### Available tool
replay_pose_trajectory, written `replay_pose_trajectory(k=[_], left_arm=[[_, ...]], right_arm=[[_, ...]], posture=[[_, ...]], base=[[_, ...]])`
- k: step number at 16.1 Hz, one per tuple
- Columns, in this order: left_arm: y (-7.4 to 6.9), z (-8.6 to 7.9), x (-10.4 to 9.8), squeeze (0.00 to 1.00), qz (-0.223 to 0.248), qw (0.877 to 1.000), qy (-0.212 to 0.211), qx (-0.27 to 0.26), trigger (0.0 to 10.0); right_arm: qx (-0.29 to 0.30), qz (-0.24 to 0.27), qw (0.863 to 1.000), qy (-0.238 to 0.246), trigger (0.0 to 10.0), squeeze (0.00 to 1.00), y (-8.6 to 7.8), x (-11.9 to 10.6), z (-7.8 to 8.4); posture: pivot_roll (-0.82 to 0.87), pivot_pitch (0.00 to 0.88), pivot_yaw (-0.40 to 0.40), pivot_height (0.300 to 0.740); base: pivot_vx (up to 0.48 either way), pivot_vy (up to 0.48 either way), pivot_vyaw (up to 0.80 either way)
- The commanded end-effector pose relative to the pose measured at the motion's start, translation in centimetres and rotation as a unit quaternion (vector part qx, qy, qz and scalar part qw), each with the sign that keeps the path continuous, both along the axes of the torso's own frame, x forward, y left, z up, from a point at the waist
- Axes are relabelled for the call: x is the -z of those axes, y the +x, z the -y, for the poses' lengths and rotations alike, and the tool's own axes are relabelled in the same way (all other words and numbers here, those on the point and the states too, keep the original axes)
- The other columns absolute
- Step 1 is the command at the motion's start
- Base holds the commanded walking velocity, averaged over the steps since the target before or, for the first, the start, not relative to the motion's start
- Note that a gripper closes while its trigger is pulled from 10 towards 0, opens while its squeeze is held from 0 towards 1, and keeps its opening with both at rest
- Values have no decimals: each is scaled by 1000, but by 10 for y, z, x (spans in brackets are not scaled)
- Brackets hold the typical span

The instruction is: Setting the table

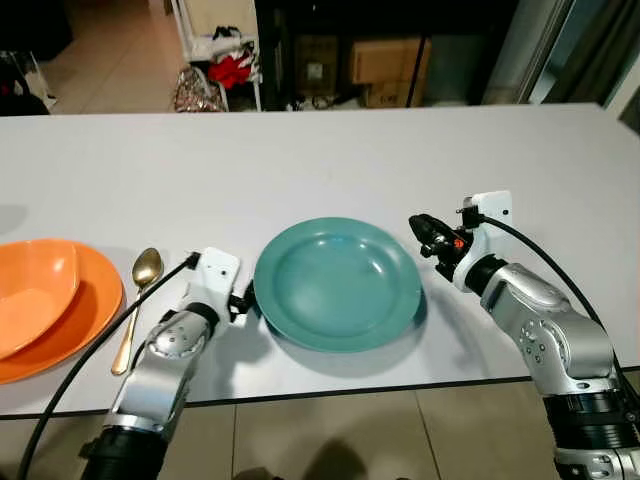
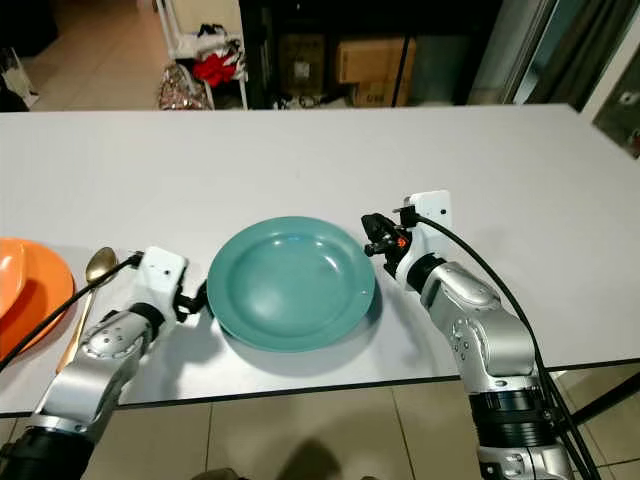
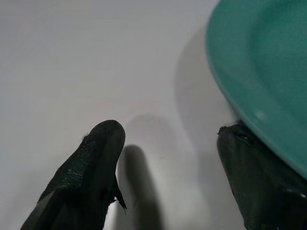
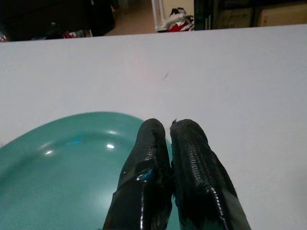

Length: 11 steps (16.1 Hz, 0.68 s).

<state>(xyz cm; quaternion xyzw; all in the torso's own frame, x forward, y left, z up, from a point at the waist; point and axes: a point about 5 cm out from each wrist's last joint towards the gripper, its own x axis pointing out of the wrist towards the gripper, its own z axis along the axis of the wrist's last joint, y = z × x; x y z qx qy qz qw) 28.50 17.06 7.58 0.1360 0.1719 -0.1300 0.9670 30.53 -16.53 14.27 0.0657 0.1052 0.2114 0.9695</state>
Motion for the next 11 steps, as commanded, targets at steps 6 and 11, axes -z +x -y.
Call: replay_pose_trajectory(k=[6, 11], left_arm=[[-8, -11, -26, 0, 55, 998, -10, 37, 10000], [-54, -34, -92, 0, 207, 973, -64, -77, 10000]], right_arm=[[2, 50, 999, 7, 10000, 0, -21, -22, 13], [5, 107, 994, -22, 10000, 0, -63, -35, -22]], posture=[[31, 0, 43, 740], [34, 0, 22, 740]], base=[[0, 0, 0], [0, 0, 320]])
